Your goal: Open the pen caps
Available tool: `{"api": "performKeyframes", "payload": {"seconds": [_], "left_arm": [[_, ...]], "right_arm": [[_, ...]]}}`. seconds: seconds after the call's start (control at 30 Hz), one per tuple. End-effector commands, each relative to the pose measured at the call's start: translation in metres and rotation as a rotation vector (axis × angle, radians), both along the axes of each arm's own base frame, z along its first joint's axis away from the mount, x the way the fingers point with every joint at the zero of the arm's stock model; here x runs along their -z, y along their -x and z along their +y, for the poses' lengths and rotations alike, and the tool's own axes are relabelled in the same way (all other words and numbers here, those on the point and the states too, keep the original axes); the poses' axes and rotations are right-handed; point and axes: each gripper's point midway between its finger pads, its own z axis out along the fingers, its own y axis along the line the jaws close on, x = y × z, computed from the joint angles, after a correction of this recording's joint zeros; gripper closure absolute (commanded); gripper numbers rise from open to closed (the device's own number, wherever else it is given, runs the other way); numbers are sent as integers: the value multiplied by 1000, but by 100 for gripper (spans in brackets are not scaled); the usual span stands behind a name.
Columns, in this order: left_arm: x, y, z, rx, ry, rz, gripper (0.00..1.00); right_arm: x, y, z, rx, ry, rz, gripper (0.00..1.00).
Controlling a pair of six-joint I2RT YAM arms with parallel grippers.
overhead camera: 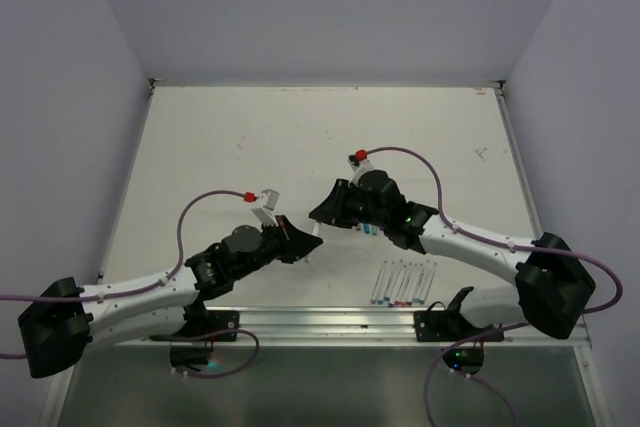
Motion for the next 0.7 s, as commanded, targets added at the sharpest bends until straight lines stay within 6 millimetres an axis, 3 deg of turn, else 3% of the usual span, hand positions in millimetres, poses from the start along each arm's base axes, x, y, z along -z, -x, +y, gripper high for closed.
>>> {"api": "performKeyframes", "payload": {"seconds": [0.0,0.07,0.1,0.2,0.33,0.37,0.43,0.47,0.53,0.57,0.6,0.67], "left_arm": [[17,-16,3,-132,-17,25,100],[3,-4,-19,-28,89,22,100],[10,0,-26,1,81,35,100],[4,14,-39,94,138,20,100],[-3,39,-39,222,230,-24,100],[-16,42,-38,240,281,-60,100],[-17,51,-37,283,295,-76,100],[-28,54,-36,301,334,-109,100],[-31,63,-33,339,364,-118,100],[-46,67,-32,358,416,-161,100],[-47,72,-32,382,431,-158,100],[-55,77,-30,407,475,-181,100]], "right_arm": [[31,-38,-49,227,240,-67,100],[24,-44,-44,245,209,-82,100],[21,-46,-43,253,201,-85,100],[7,-55,-43,292,151,-105,100],[-21,-65,-30,241,37,-167,100],[-26,-66,-29,214,1,-171,100],[-24,-66,-28,180,-43,-168,100],[-37,-68,-22,159,-126,-180,100],[-30,-67,-27,116,-220,-125,100],[-44,-72,-22,100,-330,-140,100],[-41,-71,-25,82,-364,-123,100],[-56,-70,-22,50,-447,-166,100]]}}
